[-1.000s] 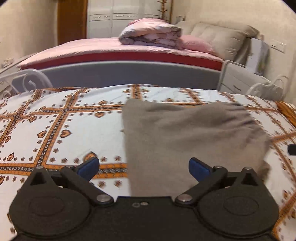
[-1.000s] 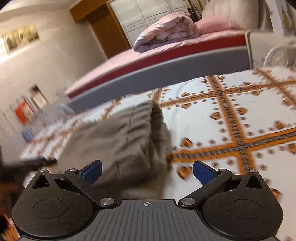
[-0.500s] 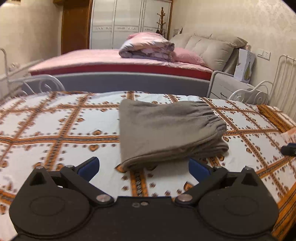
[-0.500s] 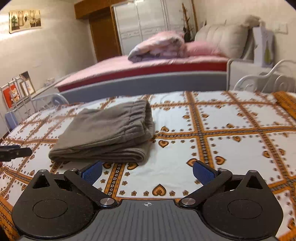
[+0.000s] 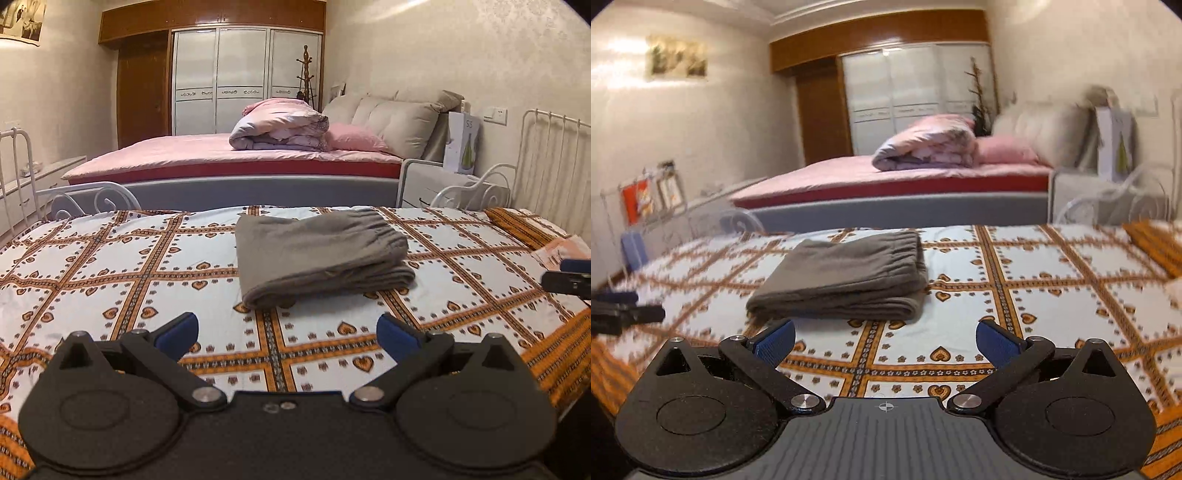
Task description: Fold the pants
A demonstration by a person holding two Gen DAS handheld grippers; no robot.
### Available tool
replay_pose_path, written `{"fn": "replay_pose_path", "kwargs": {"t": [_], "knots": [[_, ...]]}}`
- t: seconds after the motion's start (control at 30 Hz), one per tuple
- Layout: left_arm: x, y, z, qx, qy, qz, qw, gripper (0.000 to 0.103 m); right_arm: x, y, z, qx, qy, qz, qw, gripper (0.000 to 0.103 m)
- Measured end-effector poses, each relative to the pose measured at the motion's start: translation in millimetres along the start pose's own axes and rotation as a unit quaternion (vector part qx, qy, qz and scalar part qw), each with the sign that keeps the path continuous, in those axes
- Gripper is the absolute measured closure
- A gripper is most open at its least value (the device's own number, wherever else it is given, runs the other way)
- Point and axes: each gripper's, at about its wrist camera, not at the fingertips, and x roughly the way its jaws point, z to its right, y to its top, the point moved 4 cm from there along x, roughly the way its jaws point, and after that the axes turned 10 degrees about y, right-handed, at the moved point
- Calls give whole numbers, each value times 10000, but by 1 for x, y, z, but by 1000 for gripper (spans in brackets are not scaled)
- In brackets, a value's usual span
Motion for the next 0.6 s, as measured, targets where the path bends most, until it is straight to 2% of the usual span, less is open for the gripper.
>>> {"fn": "replay_pose_path", "kwargs": {"t": [0.13, 0.23, 0.6], "knots": [[-6, -4, -2, -134, 10, 54, 9999, 6, -3, -10, -19, -423, 21, -15, 9991, 0], [-1, -1, -6, -293, 81, 47, 9995, 6, 3, -14, -23, -488, 120, -102, 9987, 0], [1, -2, -1, -225, 4, 78, 9997, 6, 13, -12, -16, -302, 114, -129, 9994, 0]]}}
